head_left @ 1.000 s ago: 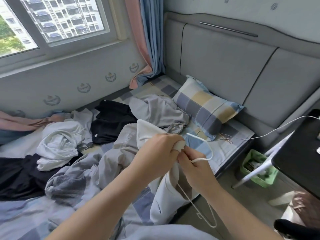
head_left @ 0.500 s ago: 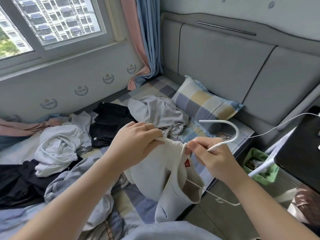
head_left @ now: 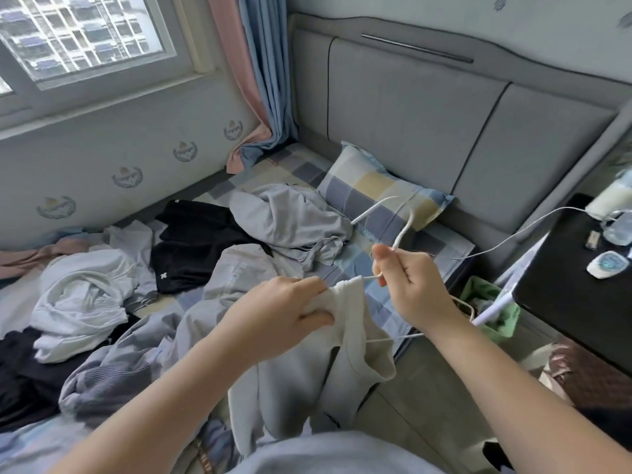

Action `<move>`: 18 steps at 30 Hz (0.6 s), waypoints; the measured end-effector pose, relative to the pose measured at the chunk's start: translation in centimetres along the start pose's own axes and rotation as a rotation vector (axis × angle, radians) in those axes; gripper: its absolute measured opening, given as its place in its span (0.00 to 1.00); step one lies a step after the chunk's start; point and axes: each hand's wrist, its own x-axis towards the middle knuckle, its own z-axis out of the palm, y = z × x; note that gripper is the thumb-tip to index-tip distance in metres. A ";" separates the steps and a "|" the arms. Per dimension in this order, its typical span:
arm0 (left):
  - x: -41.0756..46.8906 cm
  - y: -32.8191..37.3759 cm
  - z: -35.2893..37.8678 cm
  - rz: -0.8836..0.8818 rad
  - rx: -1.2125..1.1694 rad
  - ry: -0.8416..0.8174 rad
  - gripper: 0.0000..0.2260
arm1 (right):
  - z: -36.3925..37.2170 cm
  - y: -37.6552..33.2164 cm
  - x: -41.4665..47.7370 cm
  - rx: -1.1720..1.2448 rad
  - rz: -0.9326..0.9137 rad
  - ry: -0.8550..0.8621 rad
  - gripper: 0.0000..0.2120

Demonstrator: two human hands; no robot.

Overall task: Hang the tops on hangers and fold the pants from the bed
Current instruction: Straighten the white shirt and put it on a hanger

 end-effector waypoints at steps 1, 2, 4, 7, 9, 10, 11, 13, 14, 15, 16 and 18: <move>0.2 0.3 0.3 0.008 -0.007 -0.004 0.13 | 0.6 -0.4 -0.1 -0.022 -0.023 -0.036 0.32; 0.4 0.6 0.5 0.013 -0.014 -0.003 0.14 | 1.2 -0.8 -0.3 -0.034 -0.039 -0.066 0.30; 0.7 0.9 0.9 0.010 -0.023 0.005 0.13 | 2.2 -1.0 -0.6 -0.042 -0.066 -0.092 0.26; 0.5 0.8 1.2 0.017 -0.056 0.009 0.13 | 2.2 -0.4 -0.9 -0.006 -0.066 -0.128 0.24; 0.2 0.5 1.3 -0.001 -0.089 0.061 0.15 | 1.7 -0.1 -1.1 0.037 -0.060 -0.157 0.22; 0.1 0.4 1.3 -0.026 -0.104 0.107 0.18 | 1.4 0.2 -1.2 0.025 -0.072 -0.126 0.19; 0.0 0.1 1.3 -0.059 -0.124 0.160 0.19 | 1.1 0.6 -1.4 -0.028 -0.099 -0.035 0.15; -0.3 -0.5 1.1 -0.120 -0.165 0.268 0.19 | 0.7 1.5 -2.0 -0.156 -0.175 0.218 0.11; -0.4 -0.7 1.0 -0.142 -0.188 0.317 0.19 | 0.6 1.9 -2.4 -0.168 -0.199 0.281 0.10; -0.5 -0.9 0.9 -0.161 -0.211 0.359 0.20 | 0.8 2.1 -2.9 -0.126 -0.187 0.259 0.10; -0.5 -0.9 0.8 -0.173 -0.230 0.391 0.21 | 1.2 2.2 -3.2 -0.047 -0.129 0.160 0.11; -0.4 -0.6 0.8 -0.180 -0.256 0.431 0.22 | 2.7 2.2 -3.4 0.077 0.073 -0.156 0.15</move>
